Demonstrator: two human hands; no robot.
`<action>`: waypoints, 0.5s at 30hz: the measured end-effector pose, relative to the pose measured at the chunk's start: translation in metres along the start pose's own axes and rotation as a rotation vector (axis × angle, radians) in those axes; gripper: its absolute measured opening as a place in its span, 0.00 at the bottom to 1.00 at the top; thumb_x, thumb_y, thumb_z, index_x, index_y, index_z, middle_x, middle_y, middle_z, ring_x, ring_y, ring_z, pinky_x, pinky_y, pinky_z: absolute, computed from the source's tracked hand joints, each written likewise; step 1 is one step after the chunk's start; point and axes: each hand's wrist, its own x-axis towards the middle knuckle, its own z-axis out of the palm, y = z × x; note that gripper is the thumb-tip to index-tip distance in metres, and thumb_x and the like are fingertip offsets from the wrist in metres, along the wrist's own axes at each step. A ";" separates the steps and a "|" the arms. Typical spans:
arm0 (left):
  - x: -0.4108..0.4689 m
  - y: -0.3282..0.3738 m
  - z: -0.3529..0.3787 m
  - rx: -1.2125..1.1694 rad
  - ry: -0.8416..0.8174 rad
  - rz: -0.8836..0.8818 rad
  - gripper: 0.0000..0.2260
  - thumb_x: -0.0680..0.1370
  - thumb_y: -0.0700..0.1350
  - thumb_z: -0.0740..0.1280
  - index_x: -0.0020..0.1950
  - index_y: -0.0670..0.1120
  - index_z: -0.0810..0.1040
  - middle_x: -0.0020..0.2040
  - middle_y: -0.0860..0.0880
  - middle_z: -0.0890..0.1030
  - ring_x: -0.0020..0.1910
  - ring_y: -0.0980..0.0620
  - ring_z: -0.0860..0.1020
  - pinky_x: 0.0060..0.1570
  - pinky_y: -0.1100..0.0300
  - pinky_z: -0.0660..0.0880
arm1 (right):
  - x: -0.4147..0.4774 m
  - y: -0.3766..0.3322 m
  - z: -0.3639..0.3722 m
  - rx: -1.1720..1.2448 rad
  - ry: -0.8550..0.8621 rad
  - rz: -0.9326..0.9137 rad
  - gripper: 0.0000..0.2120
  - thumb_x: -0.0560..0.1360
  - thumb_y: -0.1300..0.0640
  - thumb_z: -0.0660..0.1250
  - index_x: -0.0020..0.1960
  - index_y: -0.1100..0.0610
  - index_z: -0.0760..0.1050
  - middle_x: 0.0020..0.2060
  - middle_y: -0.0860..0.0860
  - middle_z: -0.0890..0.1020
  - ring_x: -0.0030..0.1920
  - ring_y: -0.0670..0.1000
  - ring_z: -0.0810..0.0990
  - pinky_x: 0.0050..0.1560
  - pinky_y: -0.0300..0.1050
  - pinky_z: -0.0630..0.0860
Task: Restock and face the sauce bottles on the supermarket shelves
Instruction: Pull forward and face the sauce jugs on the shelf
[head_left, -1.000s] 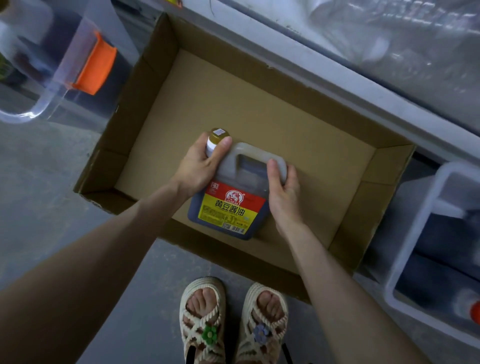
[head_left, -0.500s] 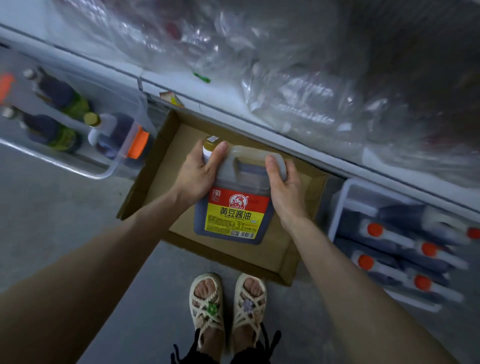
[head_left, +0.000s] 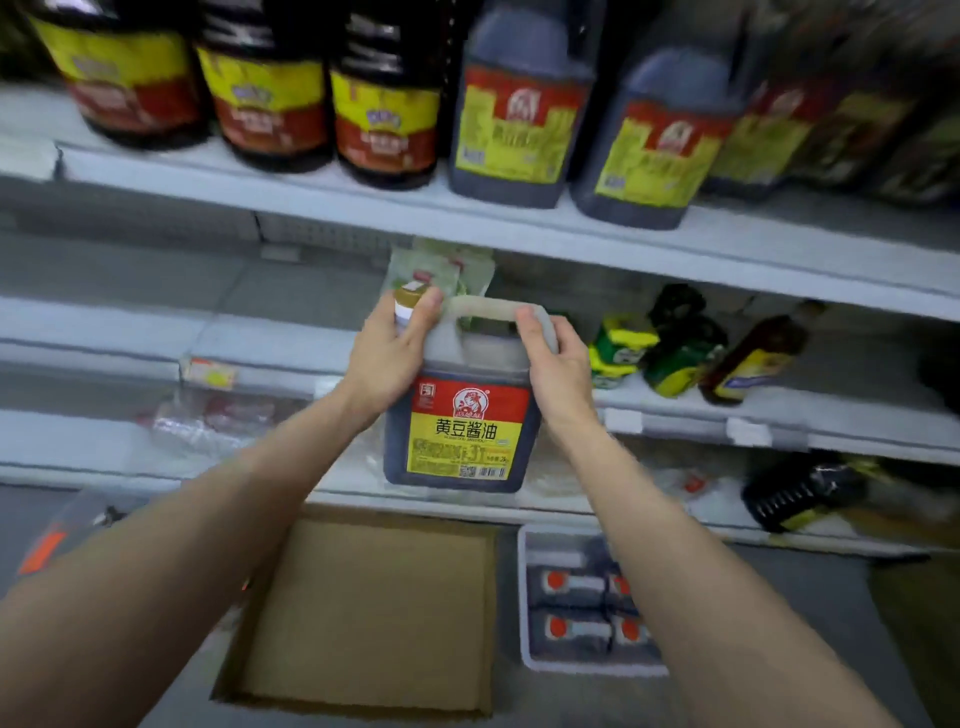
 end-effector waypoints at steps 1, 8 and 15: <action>0.003 0.023 0.003 -0.008 -0.008 0.038 0.17 0.74 0.65 0.61 0.50 0.54 0.75 0.48 0.56 0.81 0.51 0.55 0.79 0.59 0.51 0.74 | 0.000 -0.021 -0.011 0.003 0.027 -0.027 0.15 0.73 0.38 0.67 0.44 0.50 0.76 0.39 0.49 0.81 0.43 0.52 0.81 0.50 0.55 0.78; 0.011 0.152 0.036 -0.087 -0.087 0.232 0.14 0.77 0.63 0.61 0.53 0.55 0.75 0.53 0.53 0.82 0.56 0.52 0.79 0.62 0.46 0.73 | 0.004 -0.131 -0.090 0.087 0.154 -0.199 0.13 0.72 0.40 0.69 0.43 0.50 0.78 0.43 0.54 0.83 0.46 0.56 0.82 0.46 0.53 0.79; 0.031 0.223 0.106 -0.068 -0.075 0.323 0.11 0.80 0.55 0.61 0.51 0.48 0.74 0.43 0.57 0.79 0.43 0.59 0.77 0.40 0.71 0.71 | 0.042 -0.167 -0.166 0.131 0.213 -0.295 0.08 0.76 0.45 0.67 0.44 0.49 0.77 0.43 0.50 0.83 0.44 0.50 0.82 0.42 0.46 0.80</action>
